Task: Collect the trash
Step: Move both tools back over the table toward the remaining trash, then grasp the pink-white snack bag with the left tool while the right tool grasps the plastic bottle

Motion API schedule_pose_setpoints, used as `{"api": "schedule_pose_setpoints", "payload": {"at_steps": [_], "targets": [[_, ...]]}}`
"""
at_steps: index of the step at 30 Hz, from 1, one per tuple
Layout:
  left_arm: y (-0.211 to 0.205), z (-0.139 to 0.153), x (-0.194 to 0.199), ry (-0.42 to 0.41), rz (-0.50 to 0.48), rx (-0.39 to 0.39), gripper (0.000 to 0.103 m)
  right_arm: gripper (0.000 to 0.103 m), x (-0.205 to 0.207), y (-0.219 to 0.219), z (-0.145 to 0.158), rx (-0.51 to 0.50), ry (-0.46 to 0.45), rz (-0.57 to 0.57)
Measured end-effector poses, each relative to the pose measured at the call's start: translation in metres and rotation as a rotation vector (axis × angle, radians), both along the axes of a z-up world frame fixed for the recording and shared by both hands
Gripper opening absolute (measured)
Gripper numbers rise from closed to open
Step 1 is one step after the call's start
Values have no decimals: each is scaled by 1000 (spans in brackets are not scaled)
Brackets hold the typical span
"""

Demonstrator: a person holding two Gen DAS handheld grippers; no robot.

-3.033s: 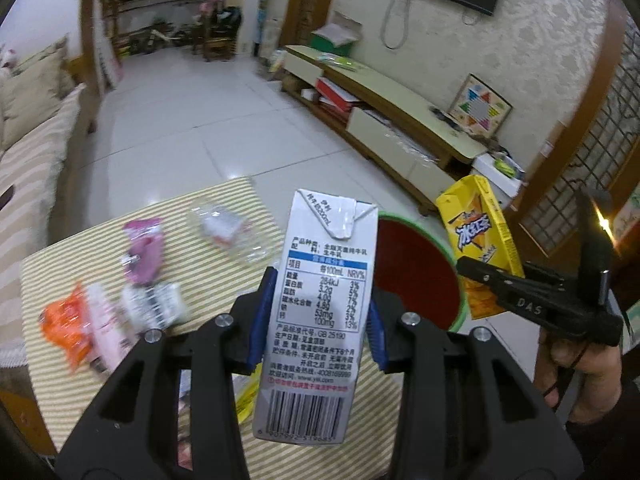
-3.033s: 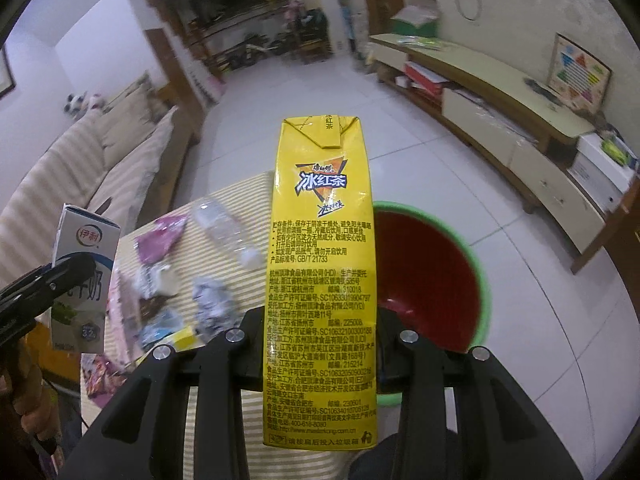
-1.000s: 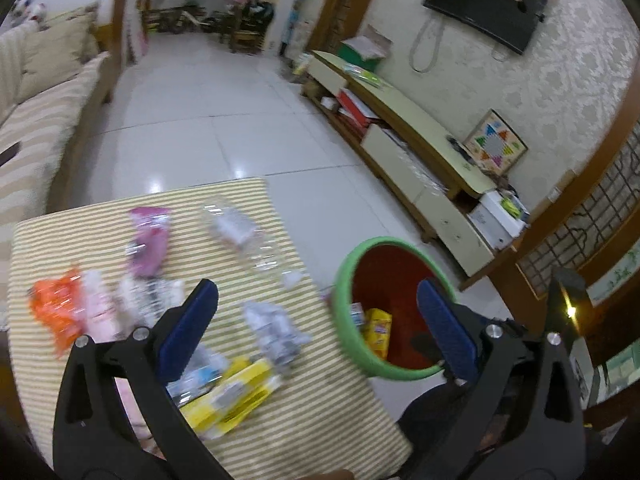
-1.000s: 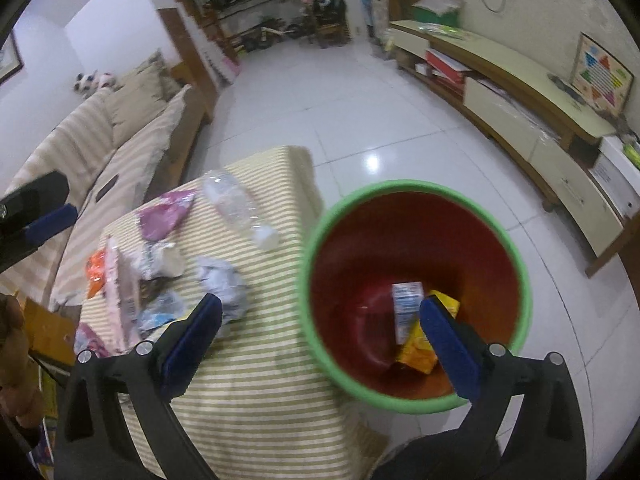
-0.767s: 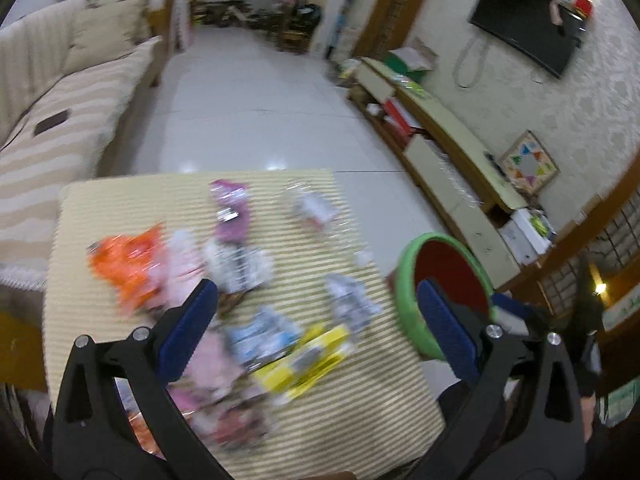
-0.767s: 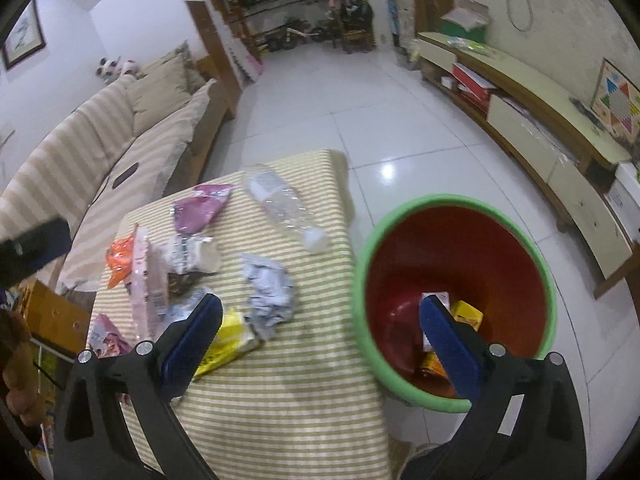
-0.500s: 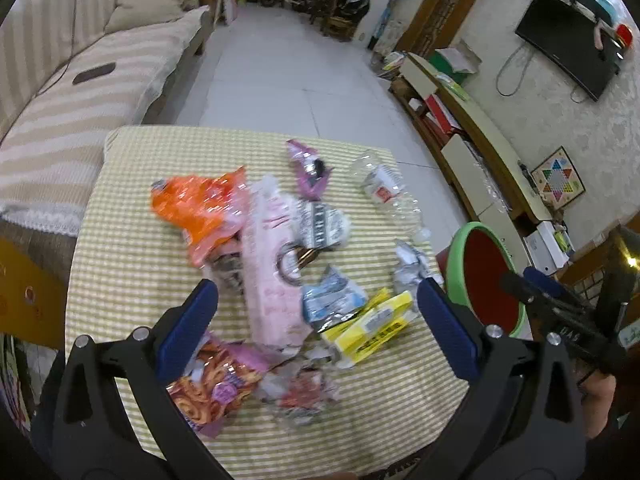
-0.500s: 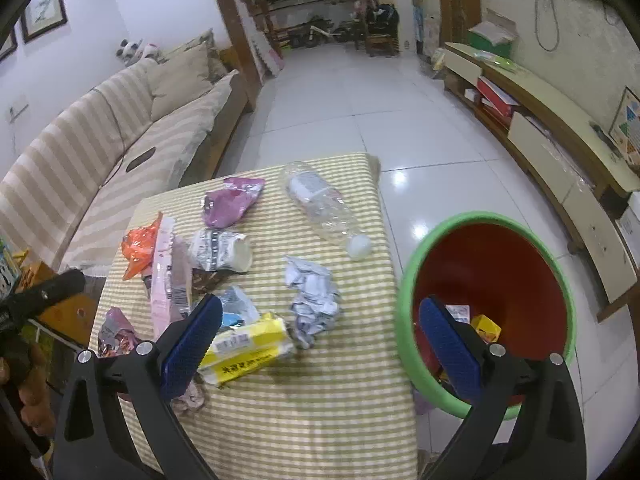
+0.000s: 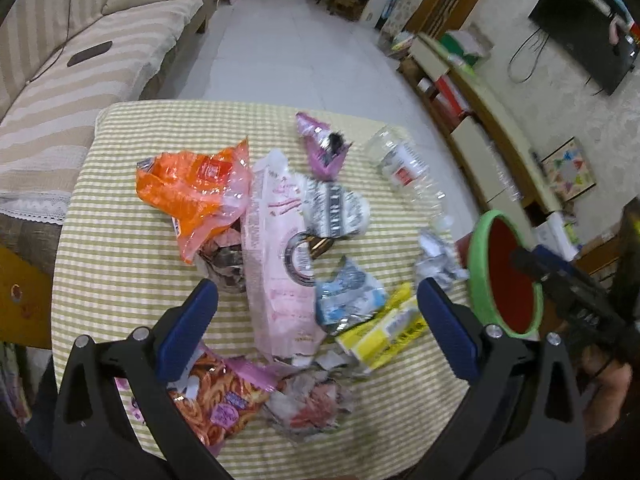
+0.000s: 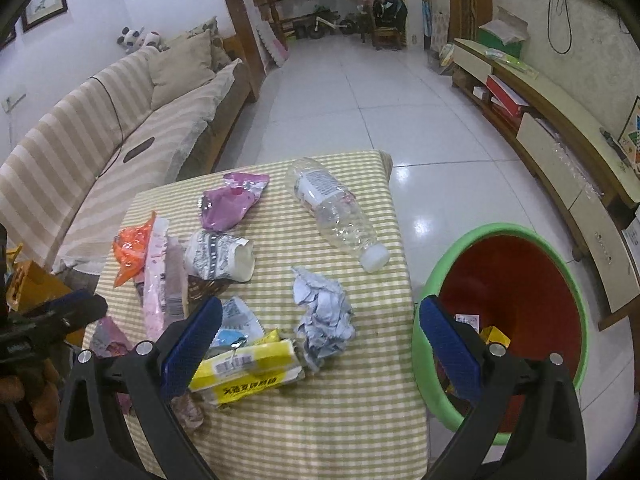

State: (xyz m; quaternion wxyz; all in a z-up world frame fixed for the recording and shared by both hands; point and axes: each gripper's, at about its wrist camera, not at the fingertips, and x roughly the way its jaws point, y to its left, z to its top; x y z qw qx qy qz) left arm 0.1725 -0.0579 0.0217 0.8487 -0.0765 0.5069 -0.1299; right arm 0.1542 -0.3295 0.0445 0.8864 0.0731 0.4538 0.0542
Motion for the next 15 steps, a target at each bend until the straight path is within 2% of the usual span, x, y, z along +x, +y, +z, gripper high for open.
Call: {"api": "schedule_pose_setpoints", "payload": {"at_steps": [7, 15], "targets": [[-13, -28, 20, 62, 0, 82, 98, 96, 36, -7, -20, -8, 35, 4], [-18, -51, 33, 95, 31, 124, 96, 96, 86, -3, -53, -48, 72, 41]]}}
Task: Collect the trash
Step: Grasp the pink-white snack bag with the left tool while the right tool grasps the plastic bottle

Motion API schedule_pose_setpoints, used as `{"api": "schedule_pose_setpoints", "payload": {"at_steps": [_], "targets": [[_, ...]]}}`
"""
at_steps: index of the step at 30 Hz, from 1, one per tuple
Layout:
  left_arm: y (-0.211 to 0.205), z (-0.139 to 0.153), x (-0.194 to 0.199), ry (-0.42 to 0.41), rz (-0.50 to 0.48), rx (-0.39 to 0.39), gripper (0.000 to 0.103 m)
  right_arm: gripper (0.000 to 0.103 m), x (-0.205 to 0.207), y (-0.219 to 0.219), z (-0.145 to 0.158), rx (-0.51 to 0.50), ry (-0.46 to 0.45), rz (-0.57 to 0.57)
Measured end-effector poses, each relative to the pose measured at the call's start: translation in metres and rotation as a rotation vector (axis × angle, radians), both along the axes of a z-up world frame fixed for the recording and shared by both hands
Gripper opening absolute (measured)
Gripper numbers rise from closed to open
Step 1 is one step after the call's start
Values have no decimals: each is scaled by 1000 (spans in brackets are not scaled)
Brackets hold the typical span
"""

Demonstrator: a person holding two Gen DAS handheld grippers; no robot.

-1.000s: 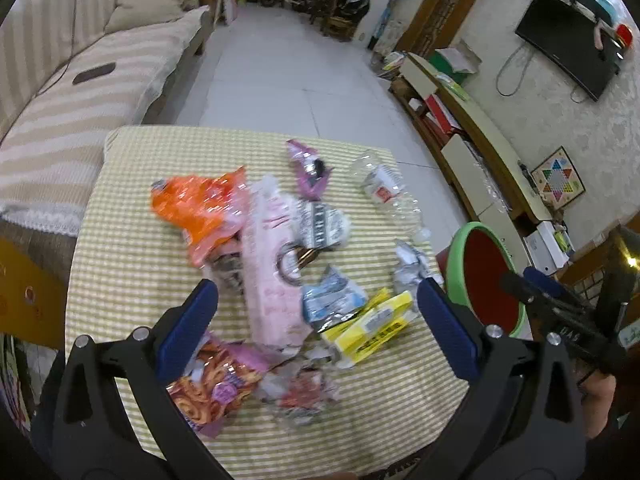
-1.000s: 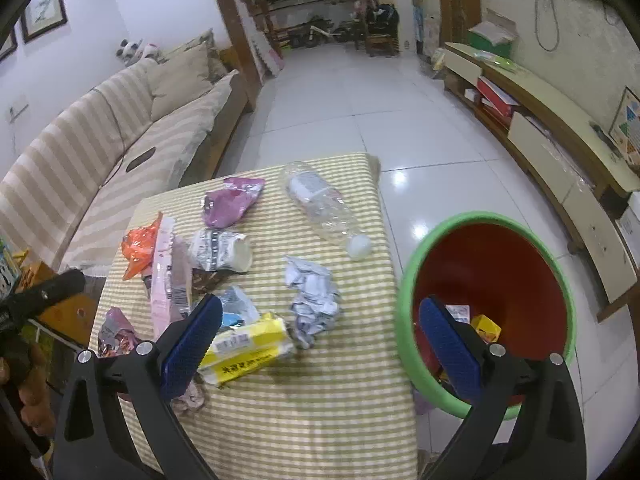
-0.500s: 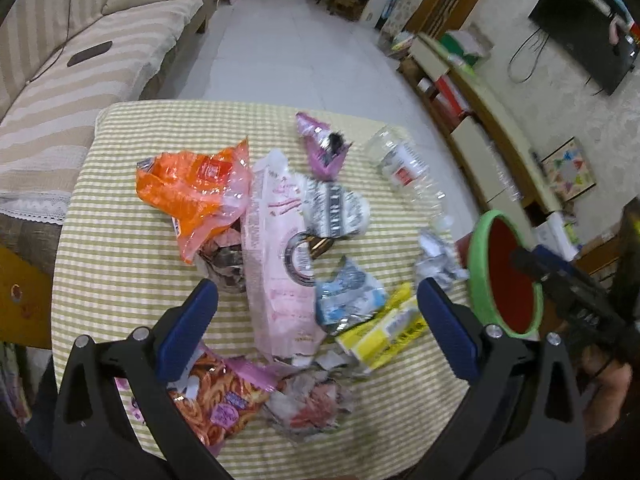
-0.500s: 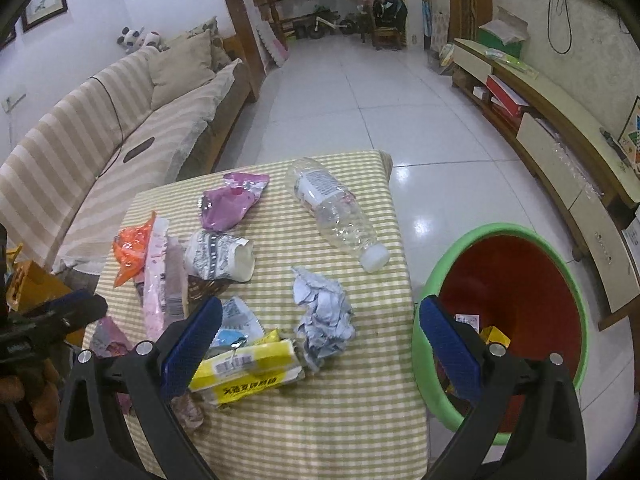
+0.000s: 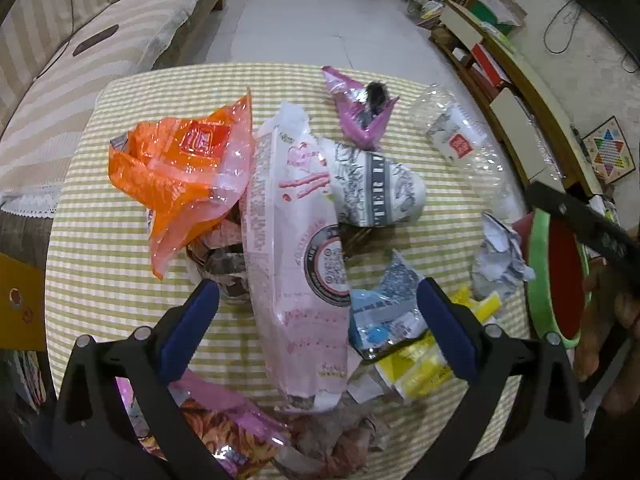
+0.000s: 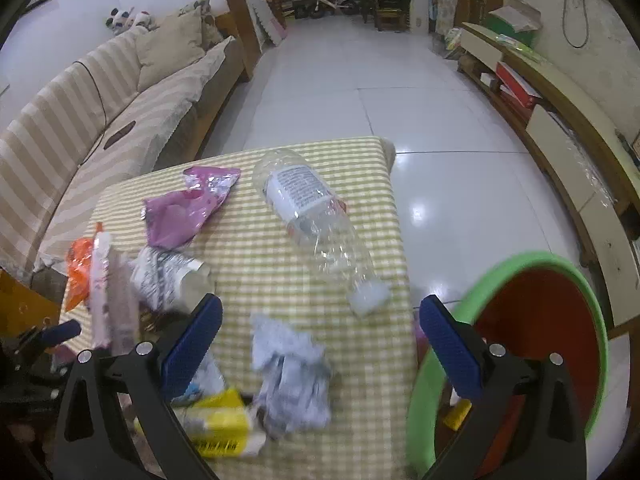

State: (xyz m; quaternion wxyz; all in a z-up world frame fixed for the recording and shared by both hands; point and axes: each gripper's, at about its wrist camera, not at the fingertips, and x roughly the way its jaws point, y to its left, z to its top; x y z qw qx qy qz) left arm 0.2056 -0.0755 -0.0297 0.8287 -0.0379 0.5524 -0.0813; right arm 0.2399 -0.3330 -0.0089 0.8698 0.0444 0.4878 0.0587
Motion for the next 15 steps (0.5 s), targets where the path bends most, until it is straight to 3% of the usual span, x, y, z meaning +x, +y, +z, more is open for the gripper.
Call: {"api": "schedule_pose_setpoints", "payload": {"at_steps": [6, 11, 15], "targets": [[3, -18, 11, 43, 22, 33, 83, 96, 36, 6, -25, -36, 29, 37], [9, -26, 17, 59, 35, 33, 60, 93, 55, 15, -40, -63, 53, 77], [12, -29, 19, 63, 29, 8, 53, 85, 66, 17, -53, -77, 78, 89]]}}
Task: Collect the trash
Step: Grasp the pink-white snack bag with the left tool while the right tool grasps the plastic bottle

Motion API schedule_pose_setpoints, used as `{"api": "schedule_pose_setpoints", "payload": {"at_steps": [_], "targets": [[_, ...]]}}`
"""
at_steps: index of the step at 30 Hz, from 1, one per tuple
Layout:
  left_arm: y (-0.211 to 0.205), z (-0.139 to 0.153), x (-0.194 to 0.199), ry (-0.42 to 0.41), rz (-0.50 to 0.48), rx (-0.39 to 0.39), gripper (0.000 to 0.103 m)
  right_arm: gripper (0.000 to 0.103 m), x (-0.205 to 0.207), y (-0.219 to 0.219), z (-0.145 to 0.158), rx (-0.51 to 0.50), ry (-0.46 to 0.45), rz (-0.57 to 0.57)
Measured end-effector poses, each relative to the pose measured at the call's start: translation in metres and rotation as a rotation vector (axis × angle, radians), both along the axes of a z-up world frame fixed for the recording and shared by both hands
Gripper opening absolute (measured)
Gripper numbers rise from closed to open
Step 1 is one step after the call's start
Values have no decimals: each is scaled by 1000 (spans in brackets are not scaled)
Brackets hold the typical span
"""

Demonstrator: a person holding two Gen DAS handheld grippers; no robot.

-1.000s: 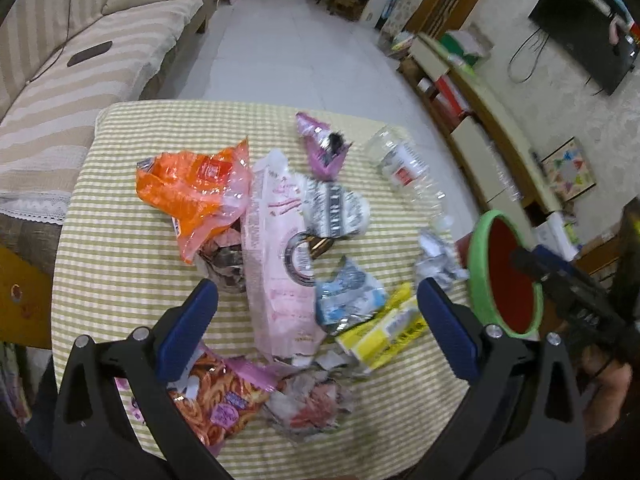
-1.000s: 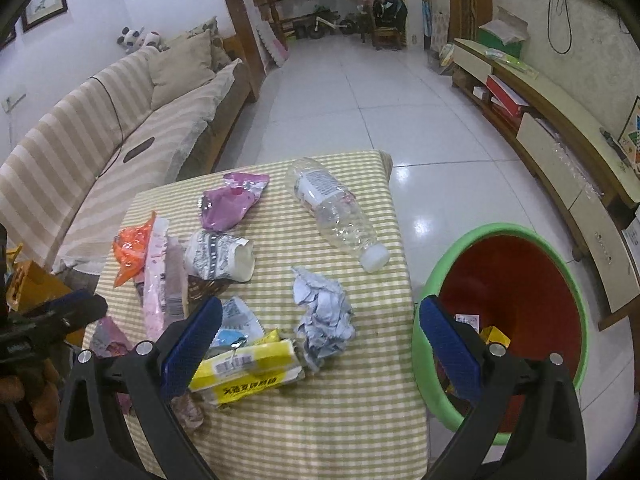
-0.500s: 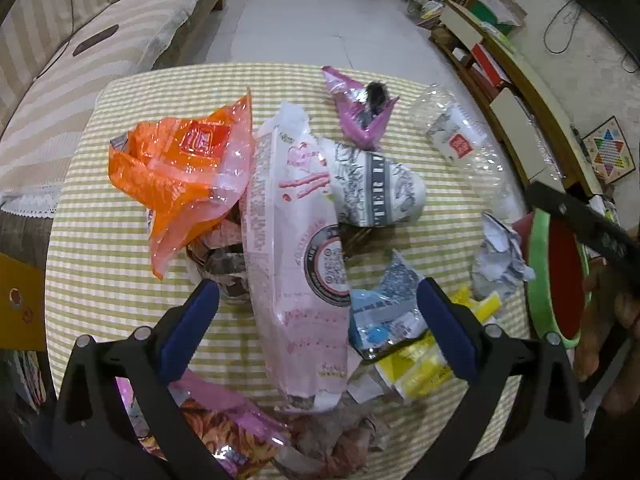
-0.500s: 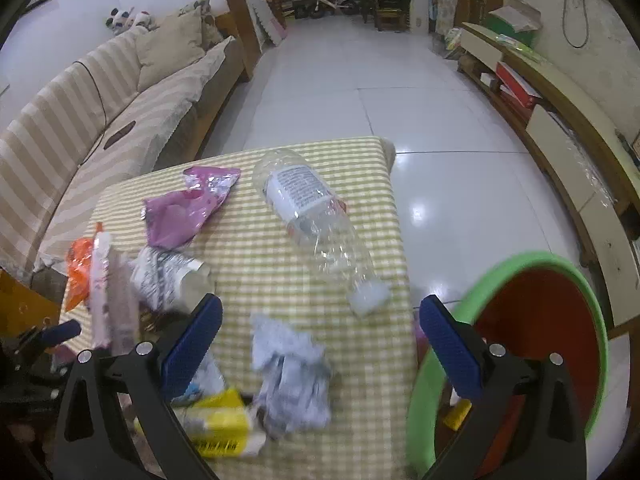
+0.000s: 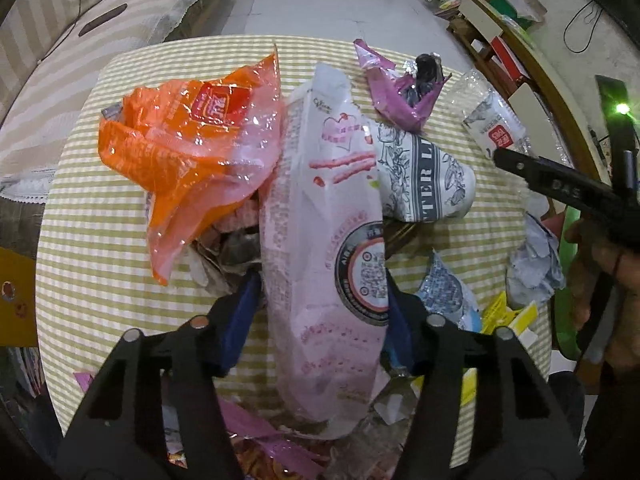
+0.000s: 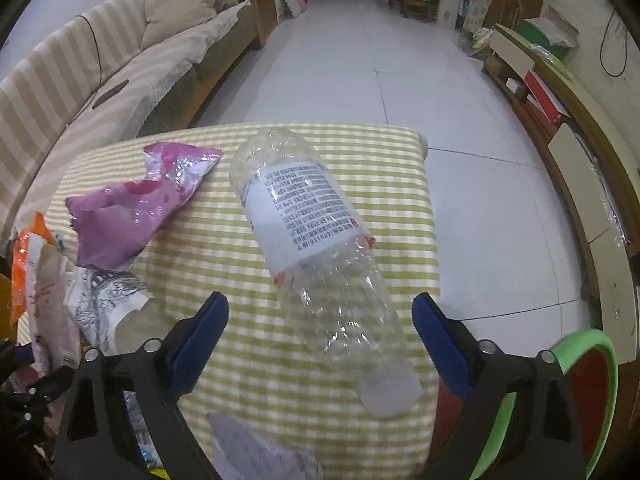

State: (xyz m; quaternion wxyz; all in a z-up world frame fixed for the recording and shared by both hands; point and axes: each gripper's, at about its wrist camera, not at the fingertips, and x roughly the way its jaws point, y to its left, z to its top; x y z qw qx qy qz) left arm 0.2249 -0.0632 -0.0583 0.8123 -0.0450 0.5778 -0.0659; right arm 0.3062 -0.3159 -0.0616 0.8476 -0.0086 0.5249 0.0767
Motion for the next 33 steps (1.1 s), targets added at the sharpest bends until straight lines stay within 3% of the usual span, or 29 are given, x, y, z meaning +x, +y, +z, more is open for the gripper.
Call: {"api": "schedule_pose_setpoints", "payload": {"at_steps": [3, 4, 10, 21, 33], "targets": [[0, -2, 1, 5, -2, -4, 51, 74, 6, 1, -8, -14, 22, -1], [1, -2, 1, 4, -3, -6, 50, 63, 7, 1, -10, -16, 30, 0], [4, 10, -2, -30, 9, -32, 48, 62, 1, -3, 2, 34, 14, -5], [20, 54, -25, -154, 37, -139, 48, 60, -31, -14, 61, 119, -106, -43], [22, 89, -48, -218, 30, -237, 48, 59, -69, -7, 107, 199, -165, -53]]}}
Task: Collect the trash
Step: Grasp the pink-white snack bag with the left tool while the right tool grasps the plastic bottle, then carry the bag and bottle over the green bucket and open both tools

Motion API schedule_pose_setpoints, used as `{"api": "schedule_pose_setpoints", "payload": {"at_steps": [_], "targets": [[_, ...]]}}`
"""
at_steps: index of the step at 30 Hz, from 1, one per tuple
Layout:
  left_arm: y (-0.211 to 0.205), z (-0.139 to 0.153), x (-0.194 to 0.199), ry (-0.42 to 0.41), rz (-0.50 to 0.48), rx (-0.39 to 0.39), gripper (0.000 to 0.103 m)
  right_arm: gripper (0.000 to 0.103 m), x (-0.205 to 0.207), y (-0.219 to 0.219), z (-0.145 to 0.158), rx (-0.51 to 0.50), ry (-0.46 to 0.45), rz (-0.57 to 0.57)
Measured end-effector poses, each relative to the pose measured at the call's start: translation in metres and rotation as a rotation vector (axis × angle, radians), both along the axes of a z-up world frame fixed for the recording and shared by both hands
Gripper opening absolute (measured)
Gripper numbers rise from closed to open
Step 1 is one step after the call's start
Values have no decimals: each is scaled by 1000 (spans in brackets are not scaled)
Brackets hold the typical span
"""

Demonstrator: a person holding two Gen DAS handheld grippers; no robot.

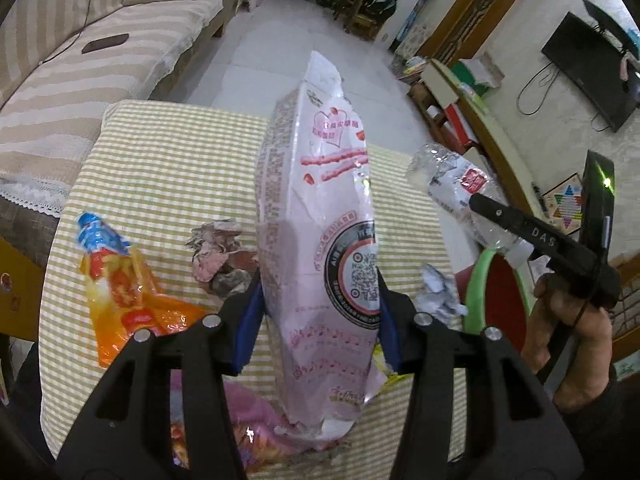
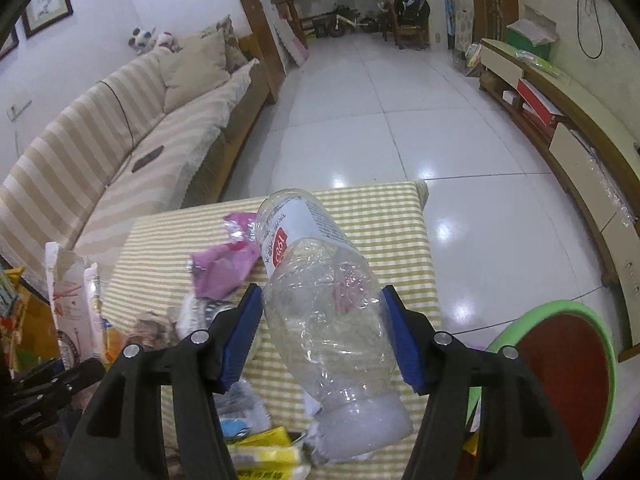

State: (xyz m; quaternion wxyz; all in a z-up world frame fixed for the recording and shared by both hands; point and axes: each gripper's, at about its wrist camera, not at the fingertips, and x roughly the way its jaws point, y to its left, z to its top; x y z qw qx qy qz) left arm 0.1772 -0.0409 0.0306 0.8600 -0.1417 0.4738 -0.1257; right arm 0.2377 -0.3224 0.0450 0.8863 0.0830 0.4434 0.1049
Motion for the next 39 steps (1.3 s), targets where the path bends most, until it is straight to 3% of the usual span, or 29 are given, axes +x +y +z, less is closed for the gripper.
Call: {"api": "schedule_pose_setpoints", "payload": {"at_steps": [20, 25, 39], "targets": [[26, 69, -6, -114, 2, -37, 48, 59, -52, 11, 42, 50, -72, 35], [23, 74, -7, -93, -36, -56, 48, 59, -69, 7, 48, 80, -91, 28], [-15, 77, -25, -112, -96, 21, 48, 59, -103, -22, 52, 120, -105, -4]]}}
